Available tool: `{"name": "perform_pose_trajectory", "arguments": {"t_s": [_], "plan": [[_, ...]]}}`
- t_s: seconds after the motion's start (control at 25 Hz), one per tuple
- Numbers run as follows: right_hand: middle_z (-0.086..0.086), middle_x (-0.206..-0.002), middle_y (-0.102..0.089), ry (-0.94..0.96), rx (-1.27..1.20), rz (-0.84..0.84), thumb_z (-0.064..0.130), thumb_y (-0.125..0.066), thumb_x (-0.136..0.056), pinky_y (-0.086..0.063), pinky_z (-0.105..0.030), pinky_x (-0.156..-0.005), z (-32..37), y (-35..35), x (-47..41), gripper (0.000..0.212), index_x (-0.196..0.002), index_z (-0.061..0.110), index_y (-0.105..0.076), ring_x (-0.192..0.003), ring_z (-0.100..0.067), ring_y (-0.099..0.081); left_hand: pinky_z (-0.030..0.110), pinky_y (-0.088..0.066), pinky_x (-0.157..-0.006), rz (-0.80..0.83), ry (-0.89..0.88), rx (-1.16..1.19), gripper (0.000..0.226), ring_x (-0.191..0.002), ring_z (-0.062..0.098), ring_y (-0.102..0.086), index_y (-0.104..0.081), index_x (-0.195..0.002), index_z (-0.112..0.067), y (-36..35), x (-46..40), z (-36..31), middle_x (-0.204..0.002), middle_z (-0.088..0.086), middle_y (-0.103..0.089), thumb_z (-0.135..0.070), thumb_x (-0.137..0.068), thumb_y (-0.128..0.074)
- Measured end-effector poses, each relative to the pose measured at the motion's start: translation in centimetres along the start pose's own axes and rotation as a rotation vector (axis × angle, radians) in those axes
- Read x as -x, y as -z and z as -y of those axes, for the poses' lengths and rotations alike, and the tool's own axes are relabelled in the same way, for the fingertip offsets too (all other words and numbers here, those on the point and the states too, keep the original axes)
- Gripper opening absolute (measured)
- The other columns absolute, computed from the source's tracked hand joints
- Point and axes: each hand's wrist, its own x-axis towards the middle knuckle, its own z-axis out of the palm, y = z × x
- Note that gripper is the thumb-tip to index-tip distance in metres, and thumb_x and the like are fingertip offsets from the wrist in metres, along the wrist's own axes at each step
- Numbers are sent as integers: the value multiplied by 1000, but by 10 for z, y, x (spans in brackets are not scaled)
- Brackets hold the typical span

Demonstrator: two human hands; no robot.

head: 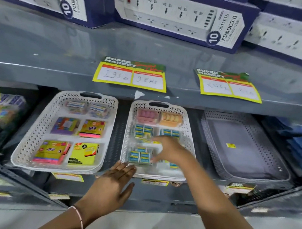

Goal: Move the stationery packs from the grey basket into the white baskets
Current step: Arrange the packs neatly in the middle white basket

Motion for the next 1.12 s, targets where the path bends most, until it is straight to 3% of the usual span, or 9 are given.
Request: {"name": "perform_pose_trajectory", "arguments": {"t_s": [0.16, 0.32, 0.48, 0.56, 0.64, 0.72, 0.84, 1.0, 1.12], "plan": [[-3, -141, -52, -172, 256, 116, 25, -92, -58, -47, -34, -101, -44, 17, 9, 87, -136, 20, -53, -126, -23, -52, 35, -28, -110, 3, 7, 6, 48, -119, 26, -57, -62, -126, -6, 2, 1, -3, -126, 10, -64, -37, -94, -45], [-4, -140, -53, -148, 227, 74, 23, -91, -60, -46, -32, -102, -51, 3, 9, 89, -139, 17, -51, -127, -23, -52, 32, -27, -110, 17, -8, -21, 48, -119, 25, -57, -63, -125, -6, 9, -1, -4, -125, 8, -65, -36, -91, -47], [-3, -151, -44, -86, 117, 15, 36, -89, -62, -41, -39, -109, -29, 0, 7, 97, -145, 21, -41, -136, -25, -45, 32, -25, -112, 64, 4, -1, 49, -124, 25, -54, -59, -130, -7, 9, 1, -3, -129, 7, -63, -36, -91, -49], [-5, -151, -44, 51, 51, -12, 37, -87, -65, -39, -42, -111, 5, -8, 3, 94, -146, 21, -42, -136, -27, -44, 31, -23, -113, 75, 9, 7, 49, -123, 25, -54, -59, -129, -6, 11, 0, -5, -128, 7, -63, -35, -91, -49], [-8, -141, -53, 122, 138, 7, 35, -85, -66, -45, -41, -104, 37, -23, -3, 84, -141, 21, -48, -128, -30, -51, 27, -20, -114, 80, 7, 10, 49, -122, 26, -55, -60, -128, -6, 15, -1, -5, -127, 8, -64, -35, -90, -49], [-11, -123, -61, 127, 264, -20, 29, -84, -68, -52, -36, -91, 55, -30, -11, 65, -126, 15, -59, -114, -31, -59, 24, -16, -115, 94, 6, 2, 49, -120, 25, -56, -61, -127, -5, 18, -2, -7, -126, 8, -64, -35, -89, -50], [-8, -116, -61, 124, 332, -16, 27, -86, -67, -50, -34, -87, 62, -26, -17, 59, -119, 10, -64, -109, -28, -59, 23, -12, -116, 114, 27, 22, 50, -120, 25, -55, -60, -128, -5, 19, -3, -10, -126, 8, -64, -36, -89, -50], [-1, -82, -66, 129, -109, 27, 14, -82, -74, -48, -28, -64, 55, -12, -10, 25, -95, 5, -70, -73, -16, -62, 20, -12, -115, 145, 39, 61, 51, -123, 24, -54, -59, -130, -7, 24, -2, -11, -130, 7, -62, -38, -89, -50], [-13, -94, -73, 17, -698, -109, 5, -80, -76, -56, -27, -57, 43, 4, 7, 37, -108, 13, -64, -66, -18, -66, 15, -20, -111, 38, 120, 276, 54, -132, 14, -44, -51, -139, -12, 36, -5, -13, -141, 0, -52, -37, -91, -52]]}}
